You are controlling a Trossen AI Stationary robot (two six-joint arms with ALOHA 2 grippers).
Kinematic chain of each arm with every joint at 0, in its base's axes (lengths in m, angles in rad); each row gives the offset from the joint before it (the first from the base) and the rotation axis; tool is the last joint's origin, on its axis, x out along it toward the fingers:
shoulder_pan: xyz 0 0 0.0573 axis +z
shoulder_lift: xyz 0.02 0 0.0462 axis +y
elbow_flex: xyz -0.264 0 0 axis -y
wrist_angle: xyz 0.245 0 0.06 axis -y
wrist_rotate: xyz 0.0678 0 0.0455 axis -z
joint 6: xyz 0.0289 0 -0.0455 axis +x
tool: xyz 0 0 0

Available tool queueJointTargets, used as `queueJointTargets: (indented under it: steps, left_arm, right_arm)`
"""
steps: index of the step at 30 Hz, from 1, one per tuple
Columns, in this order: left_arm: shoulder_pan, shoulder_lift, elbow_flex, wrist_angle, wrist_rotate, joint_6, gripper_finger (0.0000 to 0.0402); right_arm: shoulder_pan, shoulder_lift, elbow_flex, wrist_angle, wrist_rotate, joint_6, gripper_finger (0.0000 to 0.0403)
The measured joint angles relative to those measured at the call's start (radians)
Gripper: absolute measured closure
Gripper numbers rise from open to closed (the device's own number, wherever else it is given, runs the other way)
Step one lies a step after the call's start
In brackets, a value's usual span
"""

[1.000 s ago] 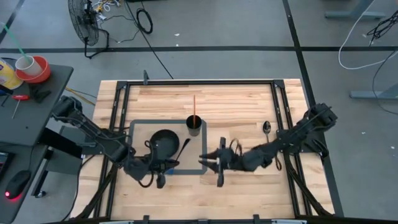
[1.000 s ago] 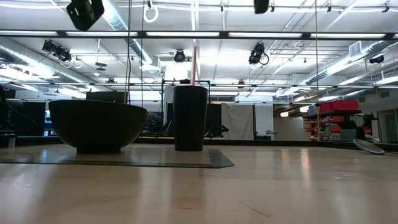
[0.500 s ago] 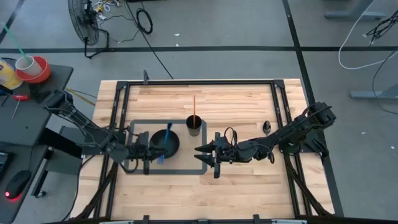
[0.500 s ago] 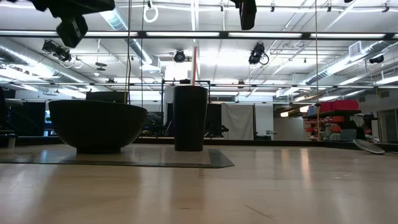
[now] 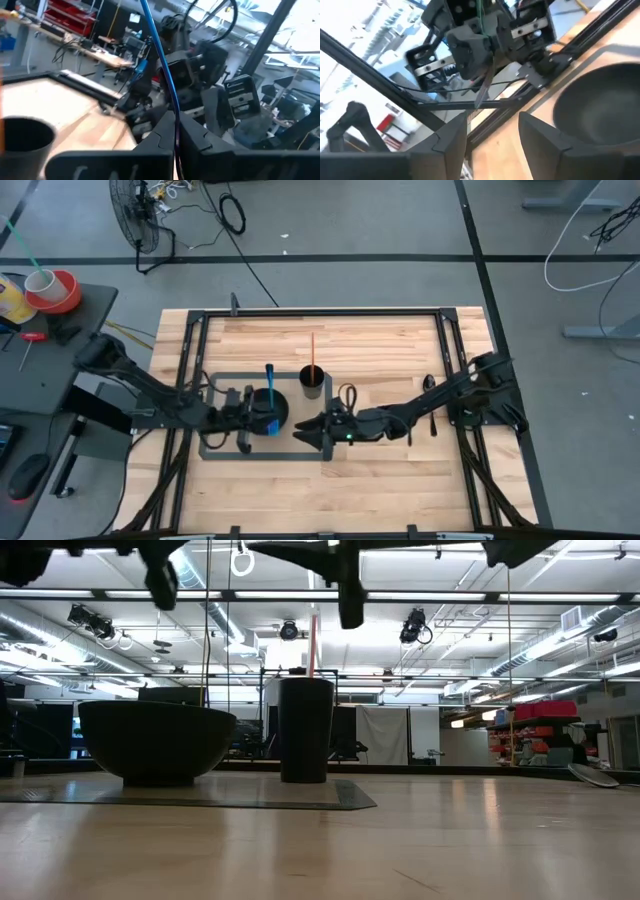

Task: Pick & Place Utensil
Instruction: Put the fork into the black bowl on the table mat

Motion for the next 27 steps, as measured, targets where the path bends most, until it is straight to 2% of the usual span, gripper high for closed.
queueJointTargets:
  steps: [6, 15, 20, 27]
  left_arm:
    - [0.031, 0.119, 0.093, 0.019, 0.025, 0.019, 0.0396]
    - [0.07, 0.184, 0.157, 0.029, 0.071, 0.035, 0.0396]
    - [0.083, 0.212, 0.179, 0.03, 0.085, 0.044, 0.0388]
    - [0.084, 0.223, 0.181, 0.034, 0.116, 0.053, 0.0393]
  right_arm:
    - [-0.017, 0.026, 0.05, 0.0, -0.049, 0.043, 0.0222]
    - [-0.023, 0.025, 0.049, 0.003, -0.065, 0.076, 0.0239]
    - [-0.025, 0.025, 0.049, 0.008, -0.067, 0.088, 0.0282]
    - [-0.025, 0.025, 0.049, 0.005, -0.074, 0.052, 0.0386]
